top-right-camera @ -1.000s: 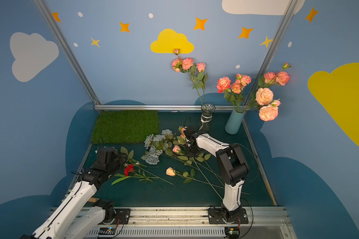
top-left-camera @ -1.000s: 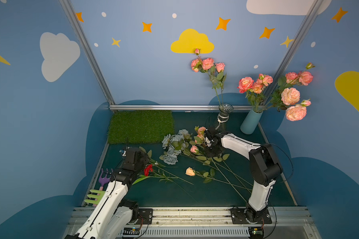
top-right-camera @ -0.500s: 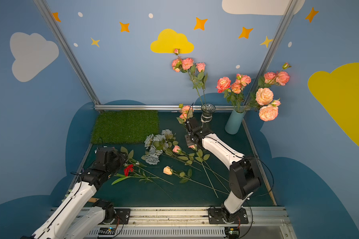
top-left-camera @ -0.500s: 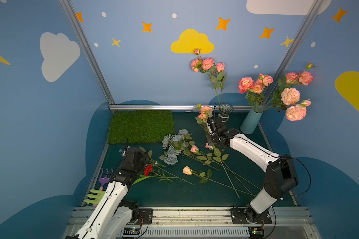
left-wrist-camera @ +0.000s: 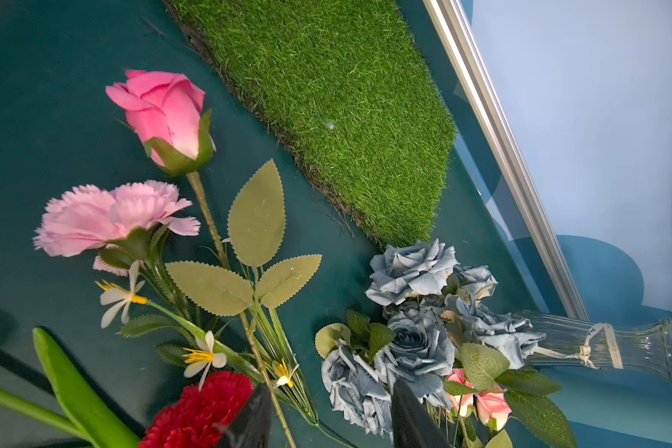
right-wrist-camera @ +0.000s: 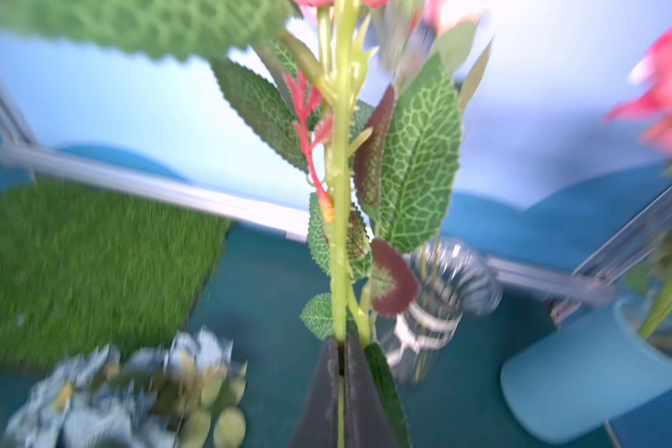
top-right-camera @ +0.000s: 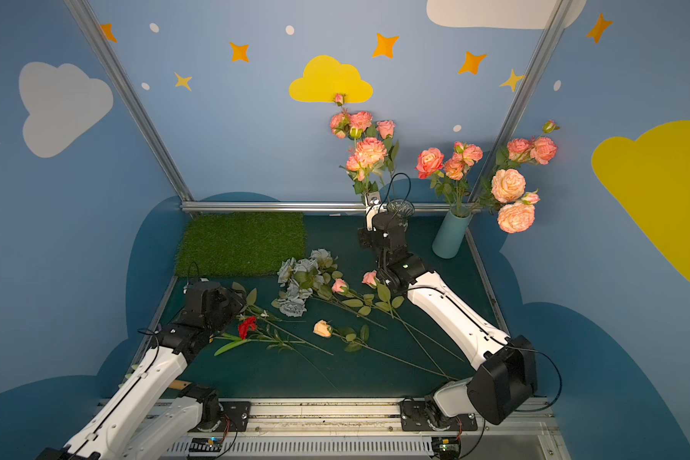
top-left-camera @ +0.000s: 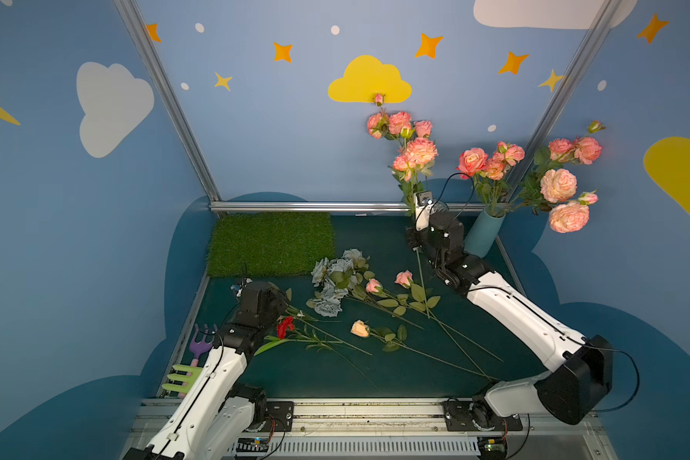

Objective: Place the pink flowers into the vase
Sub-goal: Pick up the flower at the center of the board, then place the flower in the vase.

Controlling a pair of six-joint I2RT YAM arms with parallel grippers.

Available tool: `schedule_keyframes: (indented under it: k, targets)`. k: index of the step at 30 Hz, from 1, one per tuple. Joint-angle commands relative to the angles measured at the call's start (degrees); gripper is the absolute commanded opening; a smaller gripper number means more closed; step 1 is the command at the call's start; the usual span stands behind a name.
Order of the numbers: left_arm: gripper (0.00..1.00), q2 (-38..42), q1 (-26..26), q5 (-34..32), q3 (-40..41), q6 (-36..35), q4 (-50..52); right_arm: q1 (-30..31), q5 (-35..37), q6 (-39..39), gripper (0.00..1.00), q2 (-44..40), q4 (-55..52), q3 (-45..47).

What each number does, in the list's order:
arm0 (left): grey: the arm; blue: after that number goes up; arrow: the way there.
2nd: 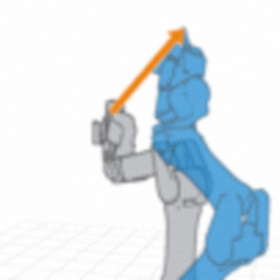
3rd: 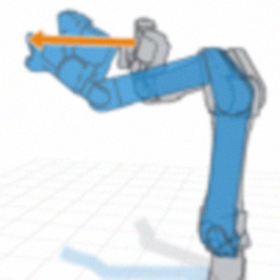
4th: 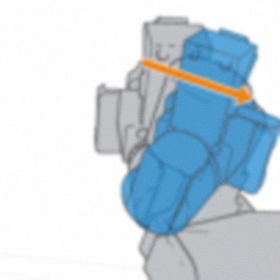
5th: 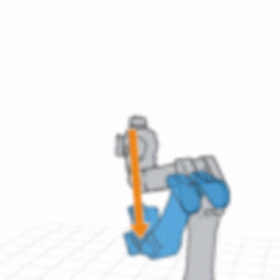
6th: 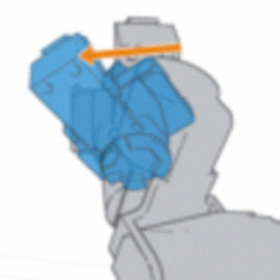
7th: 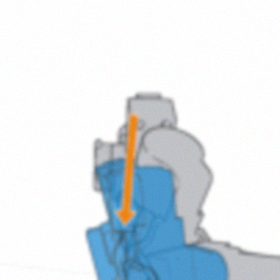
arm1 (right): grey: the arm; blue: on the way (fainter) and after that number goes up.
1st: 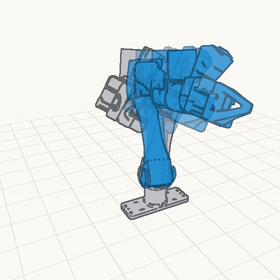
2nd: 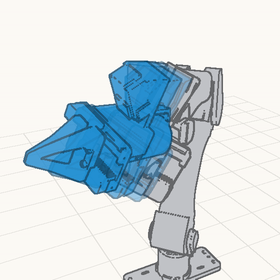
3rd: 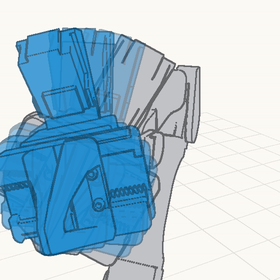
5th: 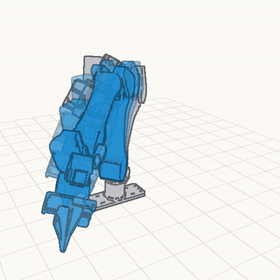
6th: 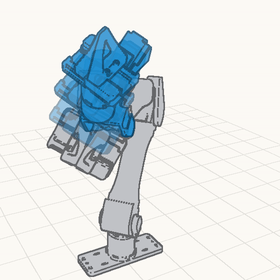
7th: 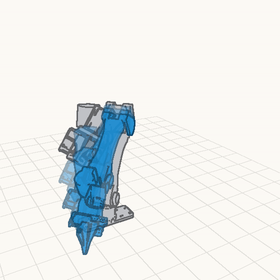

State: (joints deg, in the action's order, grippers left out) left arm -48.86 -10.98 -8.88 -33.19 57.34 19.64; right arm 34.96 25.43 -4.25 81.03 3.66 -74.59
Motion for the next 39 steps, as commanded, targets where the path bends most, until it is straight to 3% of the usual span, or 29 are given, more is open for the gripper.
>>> schedule_keyframes:
  k: [1, 6, 16, 24, 32, 39]
  targets:
    - [0.51, -1.1, 0.1, 0.6, 0.2, -1.2, -2.2, 0.0, 3.1, -5.4, 0.0, 0.7, 11.3, -4.6]
    - [0.51, -3.7, 0.2, 1.1, -1.1, -2.0, -2.0, -1.9, 3.6, -10.4, 0.0, 5.9, 15.9, -13.6]
    - [0.51, -8.3, 0.2, 2.0, -1.3, -2.4, -4.9, -6.0, -0.2, -12.1, 0.0, 18.7, 8.3, -42.5]
    - [0.51, -10.5, 0.1, 2.6, -1.2, -2.2, -6.4, -9.0, -1.8, -9.7, 0.0, 26.2, 1.3, -58.5]
    - [0.51, -10.8, 0.2, 1.8, -1.7, -2.6, -6.0, -11.8, -1.5, -6.2, 0.0, 31.5, -2.0, -61.5]
    - [0.51, -10.6, 0.2, 1.2, -2.4, -3.2, -5.3, -15.4, -1.7, 0.9, 0.0, 33.9, -1.7, -54.6]
